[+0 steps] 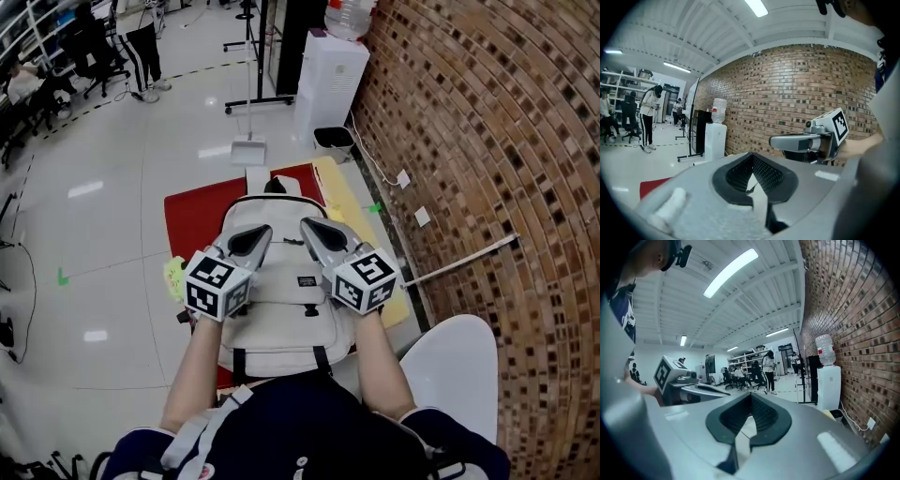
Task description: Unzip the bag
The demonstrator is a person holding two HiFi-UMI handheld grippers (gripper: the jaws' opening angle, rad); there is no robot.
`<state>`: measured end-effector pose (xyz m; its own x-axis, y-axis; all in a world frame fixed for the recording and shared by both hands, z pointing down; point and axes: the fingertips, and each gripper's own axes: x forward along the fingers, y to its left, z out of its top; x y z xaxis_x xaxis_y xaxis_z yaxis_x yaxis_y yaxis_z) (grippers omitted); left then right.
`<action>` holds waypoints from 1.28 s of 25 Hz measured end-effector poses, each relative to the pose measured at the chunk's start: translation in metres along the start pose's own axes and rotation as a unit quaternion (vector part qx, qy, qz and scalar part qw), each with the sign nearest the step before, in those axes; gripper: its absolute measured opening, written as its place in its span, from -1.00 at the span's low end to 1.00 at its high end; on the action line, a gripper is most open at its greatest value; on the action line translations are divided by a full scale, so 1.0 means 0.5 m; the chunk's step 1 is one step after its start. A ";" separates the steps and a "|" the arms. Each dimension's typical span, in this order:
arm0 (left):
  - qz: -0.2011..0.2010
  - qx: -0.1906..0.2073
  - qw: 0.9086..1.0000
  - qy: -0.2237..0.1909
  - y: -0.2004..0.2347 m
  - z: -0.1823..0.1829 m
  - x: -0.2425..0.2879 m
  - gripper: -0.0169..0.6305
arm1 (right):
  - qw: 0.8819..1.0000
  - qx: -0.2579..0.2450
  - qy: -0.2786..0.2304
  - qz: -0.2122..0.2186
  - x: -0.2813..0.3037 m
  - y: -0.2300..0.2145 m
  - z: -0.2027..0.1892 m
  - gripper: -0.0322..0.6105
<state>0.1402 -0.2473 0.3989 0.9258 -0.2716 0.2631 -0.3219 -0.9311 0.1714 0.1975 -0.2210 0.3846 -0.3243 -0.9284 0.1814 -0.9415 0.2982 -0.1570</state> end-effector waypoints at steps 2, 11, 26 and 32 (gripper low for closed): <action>0.005 0.005 1.000 -0.004 -0.008 0.002 -0.012 -0.94 | 1.000 0.006 -0.004 0.014 0.003 0.023 -0.005 -0.89; 0.020 -0.002 1.000 -0.010 -0.001 0.011 -0.047 -0.94 | 0.999 0.006 -0.005 0.040 0.013 0.064 0.000 -0.89; 0.022 0.017 1.000 0.005 -0.013 0.010 -0.041 -0.94 | 0.999 0.008 -0.011 0.045 0.006 0.065 0.017 -0.89; 0.025 0.020 0.999 0.010 -0.010 0.004 -0.044 -0.94 | 0.999 0.006 -0.010 0.046 0.010 0.072 0.019 -0.89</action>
<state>0.1219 -0.2369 0.3905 0.9047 -0.3125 0.2895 -0.3583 -0.9258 0.1206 0.1628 -0.2172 0.3704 -0.4074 -0.9016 0.1454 -0.9066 0.3802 -0.1830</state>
